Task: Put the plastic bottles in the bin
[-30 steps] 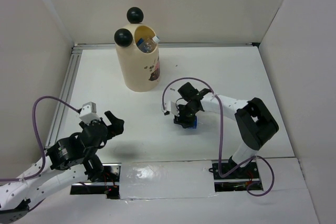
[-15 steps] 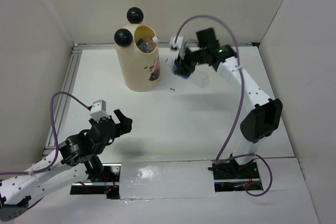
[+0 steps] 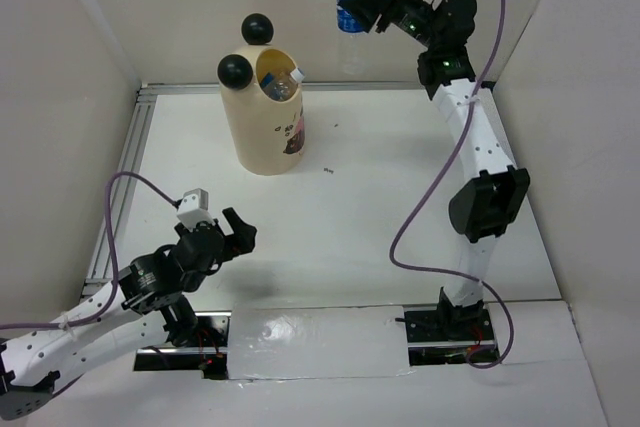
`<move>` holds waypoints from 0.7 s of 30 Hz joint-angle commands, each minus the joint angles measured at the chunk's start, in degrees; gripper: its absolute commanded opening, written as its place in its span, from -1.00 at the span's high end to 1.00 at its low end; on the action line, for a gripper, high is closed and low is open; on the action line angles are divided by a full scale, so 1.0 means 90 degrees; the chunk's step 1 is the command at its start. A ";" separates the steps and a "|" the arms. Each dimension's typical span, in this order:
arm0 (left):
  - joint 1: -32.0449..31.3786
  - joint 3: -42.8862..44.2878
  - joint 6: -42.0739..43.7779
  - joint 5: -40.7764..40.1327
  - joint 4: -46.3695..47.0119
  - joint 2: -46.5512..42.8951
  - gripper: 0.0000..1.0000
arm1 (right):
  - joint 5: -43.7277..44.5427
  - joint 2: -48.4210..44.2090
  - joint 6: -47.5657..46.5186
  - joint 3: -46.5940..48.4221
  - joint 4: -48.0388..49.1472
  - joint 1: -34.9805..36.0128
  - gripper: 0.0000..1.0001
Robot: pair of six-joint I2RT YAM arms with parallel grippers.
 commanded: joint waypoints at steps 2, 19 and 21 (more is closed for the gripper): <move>-0.0027 0.0262 0.0091 0.0011 0.0189 0.0158 -1.00 | 0.0839 0.0891 0.2810 0.0817 0.2204 0.0225 0.47; -0.0027 0.0262 -0.0368 0.0265 0.0003 0.0207 -1.00 | 0.2390 0.2573 0.4226 0.1993 0.2477 0.1397 0.29; -0.0027 0.0262 -0.0426 0.0265 0.0003 0.0266 -1.00 | 0.2460 0.2631 0.4227 0.1738 0.2769 0.1455 0.29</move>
